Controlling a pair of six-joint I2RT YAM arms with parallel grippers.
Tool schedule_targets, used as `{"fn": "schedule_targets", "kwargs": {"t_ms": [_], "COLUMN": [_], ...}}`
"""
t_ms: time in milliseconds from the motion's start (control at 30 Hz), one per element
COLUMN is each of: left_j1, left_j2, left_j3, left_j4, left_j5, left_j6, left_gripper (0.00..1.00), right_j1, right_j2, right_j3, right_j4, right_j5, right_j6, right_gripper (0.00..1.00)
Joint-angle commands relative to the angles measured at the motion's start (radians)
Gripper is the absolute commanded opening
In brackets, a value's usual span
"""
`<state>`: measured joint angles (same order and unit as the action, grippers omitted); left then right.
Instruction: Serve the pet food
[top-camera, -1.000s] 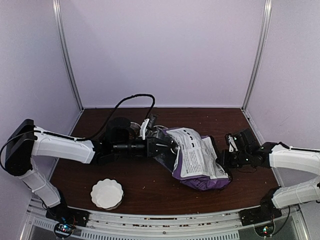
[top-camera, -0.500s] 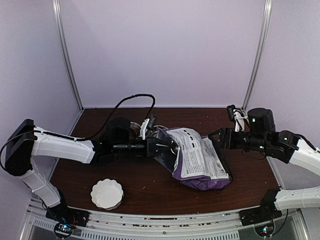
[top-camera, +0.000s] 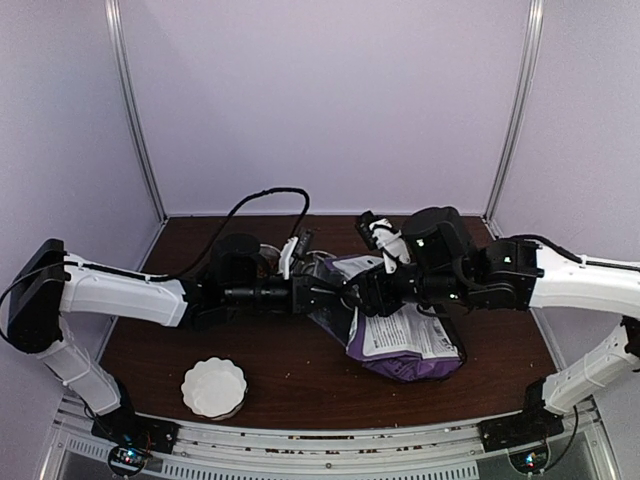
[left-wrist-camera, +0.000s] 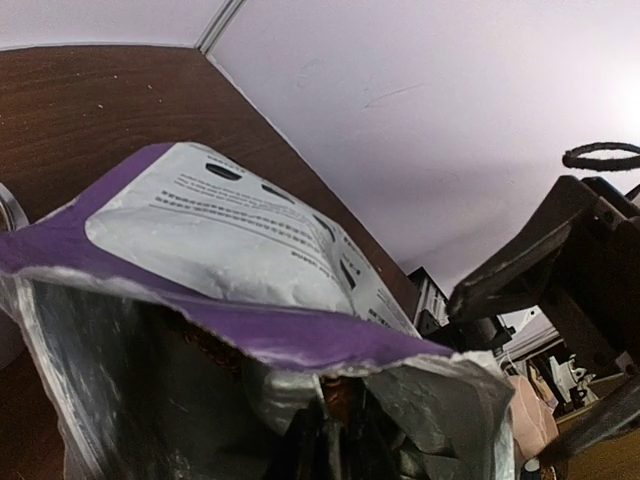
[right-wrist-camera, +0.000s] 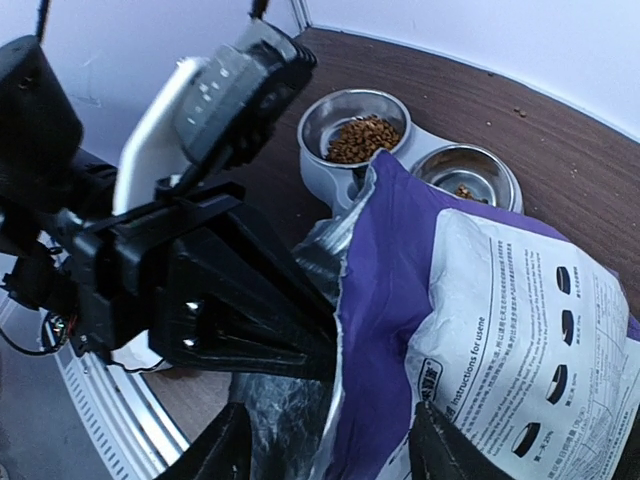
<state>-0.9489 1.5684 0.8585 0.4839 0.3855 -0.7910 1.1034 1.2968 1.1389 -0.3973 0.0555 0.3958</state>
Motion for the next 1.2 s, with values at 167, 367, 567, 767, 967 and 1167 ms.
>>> {"fn": "schedule_targets", "kwargs": {"t_ms": [167,367,567,767,967,1167], "left_j1": [0.001,0.004,0.013,0.025,0.036,0.046], "left_j2": [-0.090,-0.124,-0.168,-0.182,-0.194,-0.205], "left_j3": [0.026,0.003,-0.031,-0.058,-0.087,-0.111], "left_j4": [0.069,0.078,0.108,0.166,0.247,0.325], "left_j5": [0.000,0.001,0.004,0.024,0.041,0.072], "left_j6": [0.029,0.015,-0.025,-0.088,-0.137,-0.166], "left_gripper": [0.00,0.00,0.00,0.00,0.00,0.00], "right_j1": [0.017,-0.001,-0.015,-0.026,-0.040,-0.057], "right_j2": [0.068,-0.016,-0.077,-0.103,-0.134,-0.158], "right_j3": [0.077,0.025,-0.026,-0.041,-0.055,-0.072], "right_j4": [-0.181,-0.183,-0.181,-0.183,-0.169,-0.148], "right_j5": [0.356,0.423,0.438,0.445,0.445,0.420], "right_j6": [0.071,0.097,0.109,0.131,0.158,0.171], "right_gripper": [0.14,0.00,0.00,0.00,0.00,0.00]}}
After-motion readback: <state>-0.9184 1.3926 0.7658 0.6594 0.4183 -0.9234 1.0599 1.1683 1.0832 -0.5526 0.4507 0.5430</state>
